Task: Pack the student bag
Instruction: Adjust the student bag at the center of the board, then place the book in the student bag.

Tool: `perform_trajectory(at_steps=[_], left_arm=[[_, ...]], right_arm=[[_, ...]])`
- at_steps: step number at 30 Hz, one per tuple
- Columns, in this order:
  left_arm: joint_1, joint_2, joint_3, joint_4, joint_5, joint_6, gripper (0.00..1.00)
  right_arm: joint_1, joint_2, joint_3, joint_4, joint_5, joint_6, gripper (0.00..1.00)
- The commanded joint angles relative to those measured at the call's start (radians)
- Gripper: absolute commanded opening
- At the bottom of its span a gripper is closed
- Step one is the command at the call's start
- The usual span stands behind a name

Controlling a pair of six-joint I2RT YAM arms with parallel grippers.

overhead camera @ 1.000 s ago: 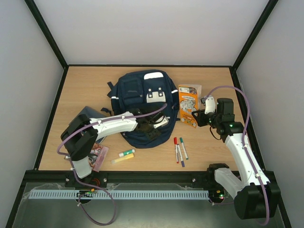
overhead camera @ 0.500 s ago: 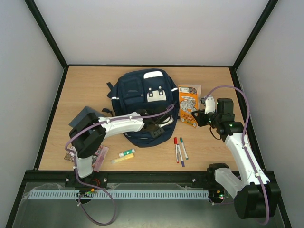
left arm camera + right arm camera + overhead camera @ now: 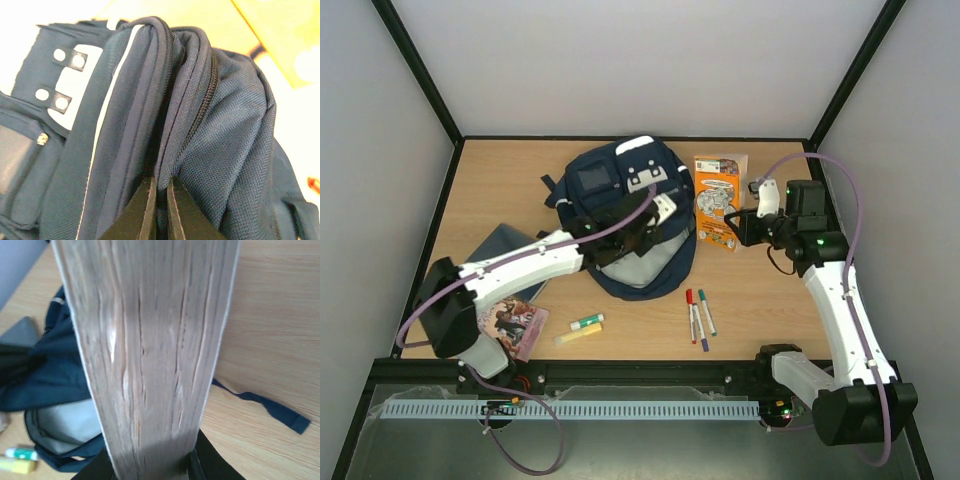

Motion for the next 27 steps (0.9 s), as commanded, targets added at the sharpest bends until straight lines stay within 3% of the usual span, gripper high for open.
perform_trajectory(at_steps=[1, 8, 13, 23, 27], left_arm=[[0.048, -0.081, 0.025, 0.145, -0.057, -0.036, 0.02], [0.123, -0.159, -0.063, 0.238, 0.023, -0.080, 0.02], [0.190, -0.216, -0.140, 0.295, 0.091, -0.136, 0.02], [0.217, -0.196, -0.126, 0.276, 0.126, -0.170, 0.02], [0.217, -0.201, -0.126, 0.280, 0.150, -0.178, 0.03]], right_arm=[[-0.003, 0.000, 0.078, -0.141, -0.154, 0.038, 0.01], [-0.003, 0.062, 0.035, -0.232, -0.465, 0.088, 0.01], [-0.002, 0.106, 0.017, -0.279, -0.555, 0.082, 0.01], [0.022, 0.043, -0.111, -0.350, -0.537, 0.113, 0.01], [0.100, 0.026, -0.193, -0.278, -0.540, 0.188, 0.01]])
